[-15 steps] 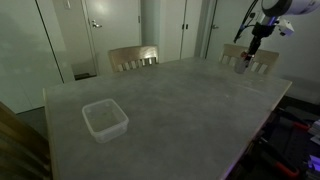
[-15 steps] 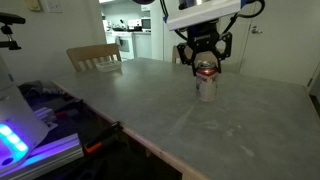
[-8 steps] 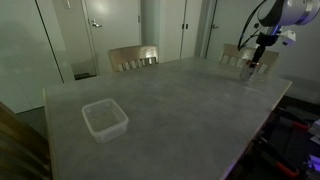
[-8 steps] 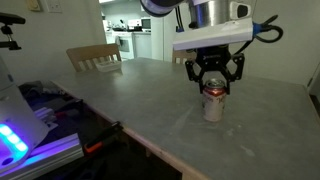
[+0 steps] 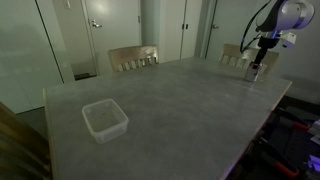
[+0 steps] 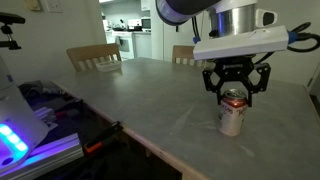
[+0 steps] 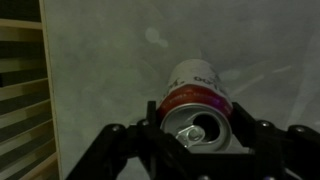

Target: Move the drink can to the right

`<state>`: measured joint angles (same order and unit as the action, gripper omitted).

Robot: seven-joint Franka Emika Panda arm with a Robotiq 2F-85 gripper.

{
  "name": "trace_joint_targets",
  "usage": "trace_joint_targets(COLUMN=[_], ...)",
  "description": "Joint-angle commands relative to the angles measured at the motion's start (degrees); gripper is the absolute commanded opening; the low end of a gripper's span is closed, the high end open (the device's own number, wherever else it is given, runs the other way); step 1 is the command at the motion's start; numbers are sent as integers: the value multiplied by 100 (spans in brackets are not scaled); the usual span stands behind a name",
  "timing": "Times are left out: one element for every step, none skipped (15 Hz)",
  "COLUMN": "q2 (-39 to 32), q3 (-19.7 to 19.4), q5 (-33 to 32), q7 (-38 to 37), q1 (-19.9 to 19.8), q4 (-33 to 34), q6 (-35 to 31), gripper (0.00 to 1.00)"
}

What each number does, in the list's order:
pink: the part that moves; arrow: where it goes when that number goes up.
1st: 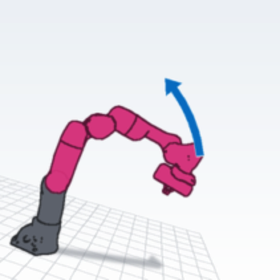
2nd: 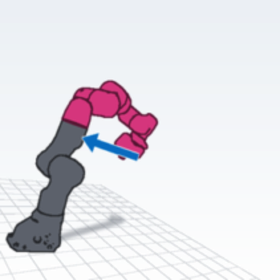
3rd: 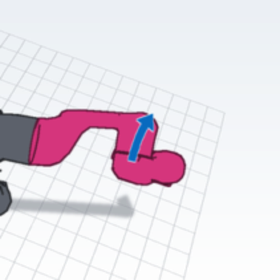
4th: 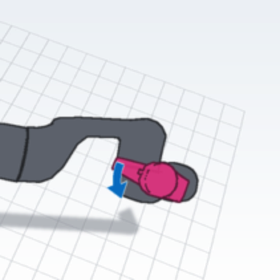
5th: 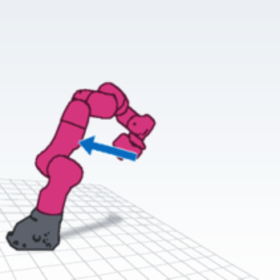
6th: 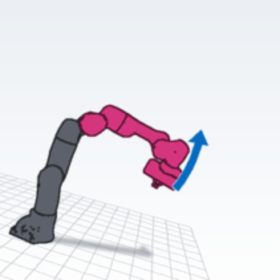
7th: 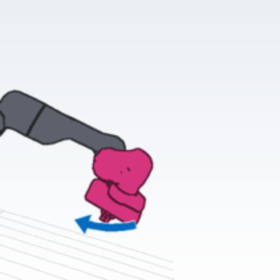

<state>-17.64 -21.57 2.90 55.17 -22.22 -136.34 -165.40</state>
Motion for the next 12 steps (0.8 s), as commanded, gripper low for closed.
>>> trace_joint_targets(q2=[-250, -228, -208, -156, -68, 25, 197, 342, 591, 789, 1028, 1319], q3=[236, 246, 218, 203, 147, 100, 57, 1, -82, -98, -103, -49], q5=[-308, -365, -455, -531, -649, -765, -886, -1030, -1219, -1358, -1499, -1571], q7=[-283, -357, -467, -552, -670, -783, -888, -1007, -1163, -1267, -1378, -1453], q1=[-352, -385, -396, -418, -396, -374, -349, -308, -222, -188, -149, -114], q4=[173, 164, 144, 122, 99, 75, 28, -1, -58, -79, -102, -148], q6=[114, 133, 169, 234, 322, 393, 450, 489, 536, 613, 719, 884], gripper=[83, 94, 99, 100, 100, 100, 100, 100, 100, 100, 100, 100])
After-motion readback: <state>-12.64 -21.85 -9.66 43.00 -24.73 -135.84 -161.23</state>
